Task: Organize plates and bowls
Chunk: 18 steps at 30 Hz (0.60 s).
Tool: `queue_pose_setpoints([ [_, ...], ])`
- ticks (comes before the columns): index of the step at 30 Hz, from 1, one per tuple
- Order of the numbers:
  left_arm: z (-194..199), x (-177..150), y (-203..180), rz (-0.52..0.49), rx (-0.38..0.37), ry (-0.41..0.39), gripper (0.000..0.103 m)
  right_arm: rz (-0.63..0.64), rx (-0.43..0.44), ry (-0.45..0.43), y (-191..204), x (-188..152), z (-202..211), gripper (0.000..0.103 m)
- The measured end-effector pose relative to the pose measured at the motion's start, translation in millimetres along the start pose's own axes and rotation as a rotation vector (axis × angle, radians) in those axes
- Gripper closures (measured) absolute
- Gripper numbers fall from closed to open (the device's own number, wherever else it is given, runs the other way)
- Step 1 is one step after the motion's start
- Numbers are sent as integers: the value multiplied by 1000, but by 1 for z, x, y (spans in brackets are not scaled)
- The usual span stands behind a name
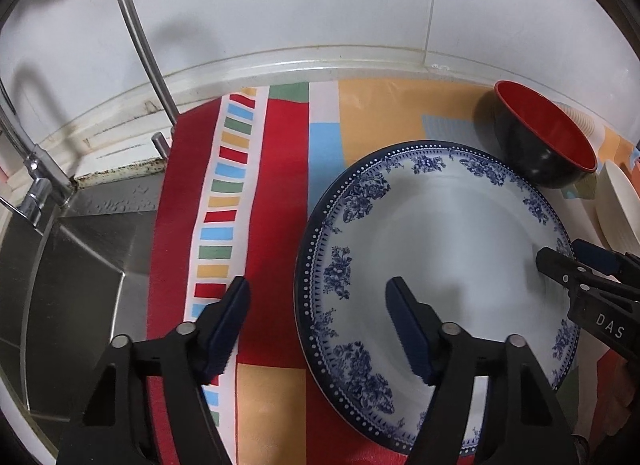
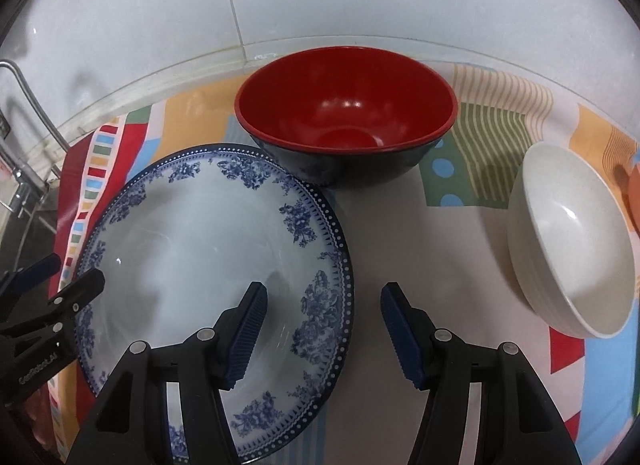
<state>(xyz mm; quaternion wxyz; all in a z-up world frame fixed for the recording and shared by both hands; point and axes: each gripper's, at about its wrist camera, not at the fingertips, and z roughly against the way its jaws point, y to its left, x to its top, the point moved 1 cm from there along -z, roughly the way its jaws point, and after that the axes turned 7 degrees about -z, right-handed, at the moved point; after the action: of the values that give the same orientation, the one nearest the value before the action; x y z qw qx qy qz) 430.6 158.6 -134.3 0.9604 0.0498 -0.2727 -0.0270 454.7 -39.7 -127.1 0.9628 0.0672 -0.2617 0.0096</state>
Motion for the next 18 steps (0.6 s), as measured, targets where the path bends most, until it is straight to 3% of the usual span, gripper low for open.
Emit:
queue_pose_setpoints([
  [9, -10, 0, 0, 24, -54, 29, 55, 28, 2, -17, 8, 3, -5, 62],
  [11, -10, 0, 0, 29, -69, 31, 61, 35, 6, -16, 11, 3, -6, 63],
  [18, -9, 1, 0, 44, -49, 29, 67, 29, 7, -14, 8, 4, -7, 66],
])
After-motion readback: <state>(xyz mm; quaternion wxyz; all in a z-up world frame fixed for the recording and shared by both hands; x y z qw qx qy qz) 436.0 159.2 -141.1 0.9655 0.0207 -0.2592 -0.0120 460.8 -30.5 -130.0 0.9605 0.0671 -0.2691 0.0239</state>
